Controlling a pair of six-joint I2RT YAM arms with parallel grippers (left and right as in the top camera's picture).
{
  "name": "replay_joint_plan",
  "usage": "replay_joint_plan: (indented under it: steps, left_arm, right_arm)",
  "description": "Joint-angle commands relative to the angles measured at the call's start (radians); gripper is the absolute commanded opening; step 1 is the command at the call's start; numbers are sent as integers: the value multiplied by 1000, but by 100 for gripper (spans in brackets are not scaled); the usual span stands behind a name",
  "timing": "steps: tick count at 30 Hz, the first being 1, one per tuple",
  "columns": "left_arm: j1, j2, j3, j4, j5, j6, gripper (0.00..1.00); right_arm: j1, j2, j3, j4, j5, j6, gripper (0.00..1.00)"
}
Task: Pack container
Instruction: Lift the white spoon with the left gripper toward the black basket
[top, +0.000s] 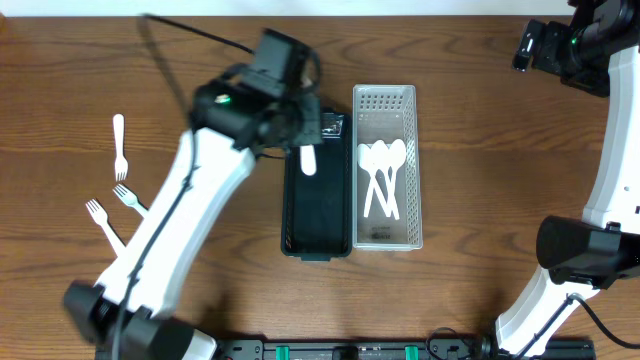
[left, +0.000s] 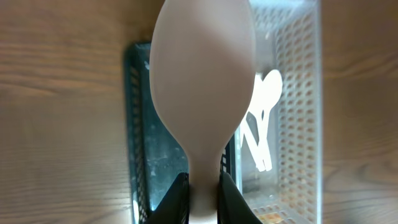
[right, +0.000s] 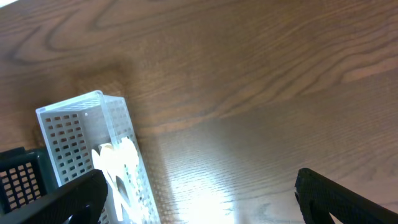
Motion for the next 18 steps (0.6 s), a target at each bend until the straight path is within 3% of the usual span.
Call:
replay_joint_plan:
  steps: [1,13,18]
  left_arm:
    - [-9,113,-19,-9,-13,19,6]
    - [-9,446,-19,-29,-12,20,6]
    - [-9,435,-8,-58,-81,48,22]
  right_arm:
    - [-3,1,6,-8,6,-18,99]
    - [-3,1,6,-21,6,-18,99]
    - [-3,1,6,-21,6,-18,99]
